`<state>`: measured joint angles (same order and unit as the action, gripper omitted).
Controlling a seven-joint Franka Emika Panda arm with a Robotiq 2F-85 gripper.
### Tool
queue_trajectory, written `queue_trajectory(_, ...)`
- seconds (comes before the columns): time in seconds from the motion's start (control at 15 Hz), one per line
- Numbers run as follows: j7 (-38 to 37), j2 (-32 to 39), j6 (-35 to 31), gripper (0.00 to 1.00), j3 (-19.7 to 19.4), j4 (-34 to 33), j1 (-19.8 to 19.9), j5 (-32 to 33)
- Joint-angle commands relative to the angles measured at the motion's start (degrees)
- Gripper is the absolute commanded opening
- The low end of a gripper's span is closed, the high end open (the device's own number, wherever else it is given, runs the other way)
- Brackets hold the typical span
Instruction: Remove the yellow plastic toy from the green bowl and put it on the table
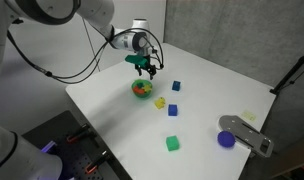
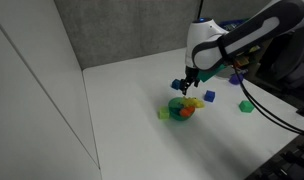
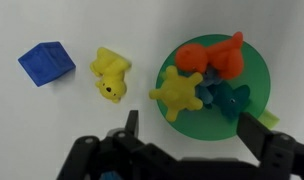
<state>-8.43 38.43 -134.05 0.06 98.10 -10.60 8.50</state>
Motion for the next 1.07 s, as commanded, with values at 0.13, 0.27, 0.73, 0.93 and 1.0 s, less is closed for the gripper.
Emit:
queue_trajectory(0.13, -1.74, 7.47, 1.4, 1.0, -1.8, -7.33, -1.94, 2.05)
queue_trajectory(0.27, -2.03, 9.15, 1.7, 1.0, -2.3, -8.52, -2.62, 2.42)
queue_trajectory(0.73, -2.5, 13.71, 1.79, 0.95, -4.12, -11.32, -5.22, 4.87)
queue_trajectory(0.93, -3.03, 14.92, 2.19, 0.68, -4.86, -11.94, -6.11, 5.81)
queue_trajectory(1.0, -3.27, 15.11, 2.4, 0.62, -5.08, -12.14, -6.37, 6.16)
